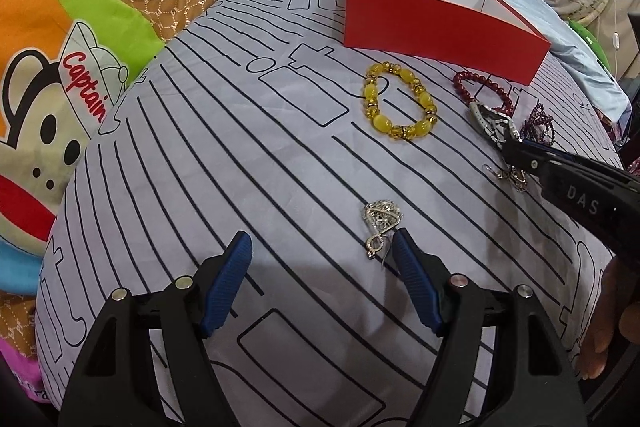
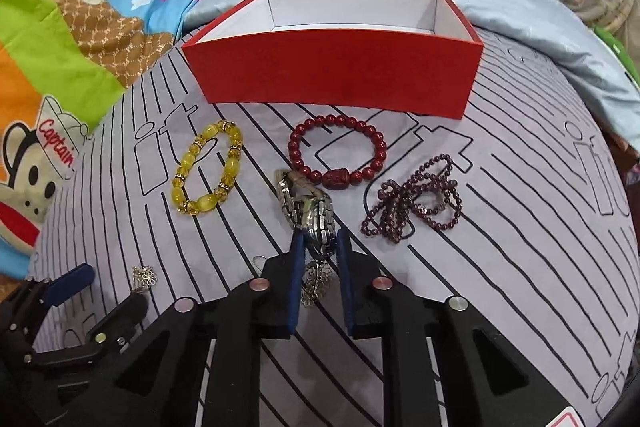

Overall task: Organize jewelry
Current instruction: 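Grasp the silver charm with the left tool while the right tool grasps the silver watch, then carry the silver charm and silver watch with both tools over the red box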

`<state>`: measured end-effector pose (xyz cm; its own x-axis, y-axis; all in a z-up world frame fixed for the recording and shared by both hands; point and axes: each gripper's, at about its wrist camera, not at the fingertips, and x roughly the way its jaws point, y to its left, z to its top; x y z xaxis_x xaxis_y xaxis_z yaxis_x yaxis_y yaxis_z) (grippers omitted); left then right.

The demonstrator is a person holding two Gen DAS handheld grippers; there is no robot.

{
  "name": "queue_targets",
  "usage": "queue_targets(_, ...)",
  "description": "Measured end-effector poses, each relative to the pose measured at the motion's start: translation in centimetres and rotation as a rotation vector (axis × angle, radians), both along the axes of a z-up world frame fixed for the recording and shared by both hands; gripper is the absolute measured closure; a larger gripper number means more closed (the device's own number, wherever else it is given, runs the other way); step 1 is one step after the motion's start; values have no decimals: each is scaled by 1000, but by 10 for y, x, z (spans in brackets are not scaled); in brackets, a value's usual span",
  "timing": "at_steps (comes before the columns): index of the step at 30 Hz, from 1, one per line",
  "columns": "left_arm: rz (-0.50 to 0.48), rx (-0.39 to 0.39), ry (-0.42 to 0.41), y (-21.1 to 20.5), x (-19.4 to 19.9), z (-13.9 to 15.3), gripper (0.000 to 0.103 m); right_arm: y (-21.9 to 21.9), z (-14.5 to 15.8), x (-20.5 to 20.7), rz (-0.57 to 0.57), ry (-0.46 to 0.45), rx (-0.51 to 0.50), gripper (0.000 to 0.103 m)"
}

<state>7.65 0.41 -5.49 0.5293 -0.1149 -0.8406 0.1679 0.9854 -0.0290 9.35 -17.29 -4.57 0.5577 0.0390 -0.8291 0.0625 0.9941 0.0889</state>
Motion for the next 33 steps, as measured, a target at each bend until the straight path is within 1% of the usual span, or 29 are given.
queue_targets(3, -2, 3, -3, -4, 2, 0, 34, -4, 2, -3, -15, -2, 17, 94)
queue_targets(5, -7, 9, -10, -7, 3, 1, 39, -7, 5, -7, -23, -11, 45, 94)
queue_targets(8, -19, 6, -13, -10, 4, 3, 56, -9, 13, -14, -29, -29, 44, 94)
queue_targets(9, -22, 3, -13, -11, 4, 3, 59, -9, 16, -17, -32, -37, 43, 94)
queue_targets(11, -34, -9, -7, -12, 5, 4, 74, -10, 21, -22, -40, -46, 45, 94)
queue_targets(12, -39, -13, -5, -13, 5, 5, 78, -11, 23, -25, -43, -51, 50, 94)
queue_targets(13, -45, -19, -1, -13, 5, 5, 86, -13, 25, -28, -47, -55, 55, 94)
queue_targets(16, -53, -34, 4, -15, 4, 7, 86, -17, 32, -36, -60, -68, 69, 94)
queue_targets(17, -58, -39, 4, -15, 3, 7, 93, -17, 33, -38, -63, -70, 70, 94)
queue_targets(18, -61, -40, 4, -16, 2, 8, 93, -18, 34, -41, -66, -74, 70, 94)
queue_targets(20, -65, -46, -2, -17, 1, 10, 100, -21, 38, -47, -74, -78, 77, 94)
queue_targets(28, -79, -71, -21, -19, -2, 24, 100, -27, 54, -64, -96, -119, 72, 94)
queue_targets(33, -82, -92, -52, -15, -3, 39, 100, -32, 72, -71, -103, -161, 69, 94)
